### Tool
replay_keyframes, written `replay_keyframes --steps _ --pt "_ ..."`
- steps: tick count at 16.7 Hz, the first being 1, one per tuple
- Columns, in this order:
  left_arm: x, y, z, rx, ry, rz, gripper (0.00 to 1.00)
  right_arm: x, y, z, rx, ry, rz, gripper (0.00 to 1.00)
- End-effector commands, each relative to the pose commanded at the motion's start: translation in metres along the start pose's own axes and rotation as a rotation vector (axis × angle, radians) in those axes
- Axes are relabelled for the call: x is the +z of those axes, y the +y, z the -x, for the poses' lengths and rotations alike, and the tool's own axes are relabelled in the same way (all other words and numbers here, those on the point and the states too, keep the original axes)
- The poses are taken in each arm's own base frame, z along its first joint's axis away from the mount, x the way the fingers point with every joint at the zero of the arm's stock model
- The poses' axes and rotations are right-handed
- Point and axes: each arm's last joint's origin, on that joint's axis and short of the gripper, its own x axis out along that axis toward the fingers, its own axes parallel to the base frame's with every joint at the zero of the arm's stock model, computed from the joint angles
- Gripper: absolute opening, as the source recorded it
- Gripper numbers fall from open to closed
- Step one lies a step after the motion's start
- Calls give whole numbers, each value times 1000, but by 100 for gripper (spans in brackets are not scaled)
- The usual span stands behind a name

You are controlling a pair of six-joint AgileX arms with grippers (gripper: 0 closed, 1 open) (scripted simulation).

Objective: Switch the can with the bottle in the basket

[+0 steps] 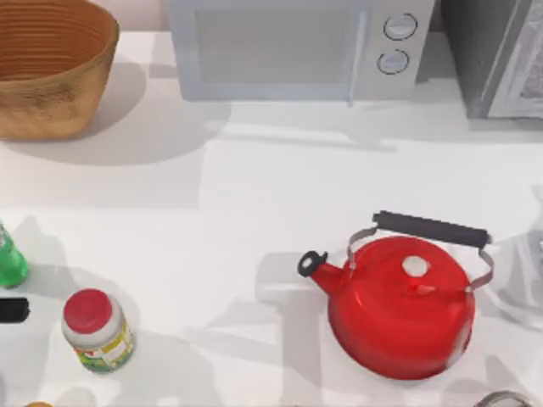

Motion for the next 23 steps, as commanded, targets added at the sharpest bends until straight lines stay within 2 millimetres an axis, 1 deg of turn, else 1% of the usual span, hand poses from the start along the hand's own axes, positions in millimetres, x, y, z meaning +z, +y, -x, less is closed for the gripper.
replay_keyframes --steps 2,4,7,9,11,13,14,16,18,19,21,23 --pt "12 -2 -3 -41 -11 -1 0 0 0 0 0 0 0 100" --pt "30 -5 -10 -111 -24 -2 0 0 0 0 0 0 0 100" --pt "62 -14 -31 -264 -42 -7 0 0 0 0 0 0 0 100" --pt "82 -23 -55 -389 -53 -10 0 0 0 0 0 0 0 100" --pt "97 -35 -87 -526 -64 -13 0 0 0 0 0 0 0 100" --pt "104 -51 -124 -670 -73 -16 0 0 0 0 0 0 0 100" --pt "103 -60 -144 -743 -75 -17 0 0 0 0 0 0 0 100" --pt "92 -81 -184 -887 -74 -17 0 0 0 0 0 0 0 100" --pt "68 -103 -221 -1026 -66 -15 0 0 0 0 0 0 0 100" --pt "52 -115 -237 -1092 -60 -13 0 0 0 0 0 0 0 100" --pt "13 -137 -264 -1214 -44 -9 0 0 0 0 0 0 0 100" --pt "-30 -155 -282 -1320 -26 -4 0 0 0 0 0 0 0 100"
